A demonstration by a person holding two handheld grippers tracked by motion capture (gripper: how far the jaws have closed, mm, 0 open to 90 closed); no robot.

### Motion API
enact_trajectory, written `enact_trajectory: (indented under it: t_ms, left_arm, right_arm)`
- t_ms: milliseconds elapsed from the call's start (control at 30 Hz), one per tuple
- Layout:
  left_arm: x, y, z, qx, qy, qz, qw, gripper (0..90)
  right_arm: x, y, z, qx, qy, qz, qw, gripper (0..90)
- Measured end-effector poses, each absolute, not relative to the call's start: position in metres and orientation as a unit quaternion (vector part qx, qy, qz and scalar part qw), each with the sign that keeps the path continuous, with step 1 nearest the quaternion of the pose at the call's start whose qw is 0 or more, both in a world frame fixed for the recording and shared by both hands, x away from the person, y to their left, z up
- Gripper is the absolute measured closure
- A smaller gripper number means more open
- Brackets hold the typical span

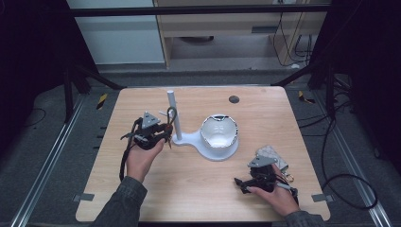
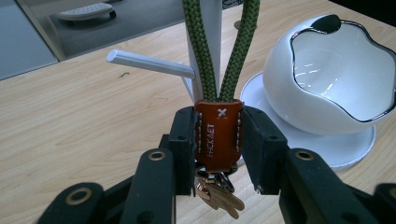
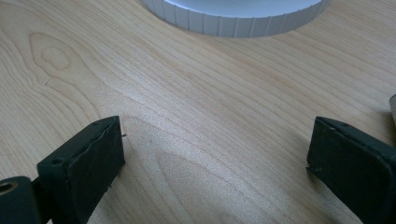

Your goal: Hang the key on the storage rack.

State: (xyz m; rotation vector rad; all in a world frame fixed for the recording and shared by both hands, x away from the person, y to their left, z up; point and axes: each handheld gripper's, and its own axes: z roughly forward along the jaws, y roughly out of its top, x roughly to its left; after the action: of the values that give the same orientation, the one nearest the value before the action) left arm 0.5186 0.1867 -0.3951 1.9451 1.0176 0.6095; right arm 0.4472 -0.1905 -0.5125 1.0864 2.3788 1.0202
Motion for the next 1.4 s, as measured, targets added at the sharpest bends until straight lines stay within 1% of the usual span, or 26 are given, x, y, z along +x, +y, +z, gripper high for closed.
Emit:
enact_trajectory:
  t_ms: [433,633,700,733,867,1067,1200,1367,1400]
  left_arm:
    - [0.521,0.186,-0.397,0.774,0.407,0.244,0.420,64.9]
    - [0.519,0.187,-0.398,0.775,0.407,0.243,0.417,61.2]
    - [0.517,0.188,-0.398,0.771,0.410,0.247,0.420,58.3]
    - [0.516,0.190,-0.400,0.770,0.413,0.249,0.418,53.1]
    - [0.511,0.193,-0.403,0.775,0.410,0.249,0.410,50.6]
    - [0.503,0.203,-0.412,0.783,0.412,0.246,0.396,42.4]
    - [0.499,0.210,-0.418,0.789,0.413,0.252,0.378,40.1]
    - [0.500,0.219,-0.429,0.791,0.421,0.248,0.368,33.9]
    - [0.500,0.221,-0.432,0.791,0.424,0.251,0.364,30.8]
  right_arm:
    - [0.447,-0.191,-0.513,0.377,0.837,0.358,0.171,3.8]
    - [0.447,-0.191,-0.513,0.377,0.837,0.358,0.170,3.8]
    - [0.447,-0.191,-0.513,0.377,0.837,0.358,0.170,3.8]
    - [0.447,-0.191,-0.513,0.377,0.837,0.358,0.170,3.8]
    - [0.447,-0.191,-0.513,0.378,0.837,0.358,0.170,3.8]
    - [0.446,-0.191,-0.512,0.381,0.836,0.358,0.166,3.8]
    - [0.446,-0.191,-0.512,0.382,0.836,0.358,0.165,3.7]
    - [0.447,-0.191,-0.513,0.378,0.837,0.357,0.169,3.6]
    - [0.447,-0.191,-0.513,0.379,0.837,0.358,0.169,3.6]
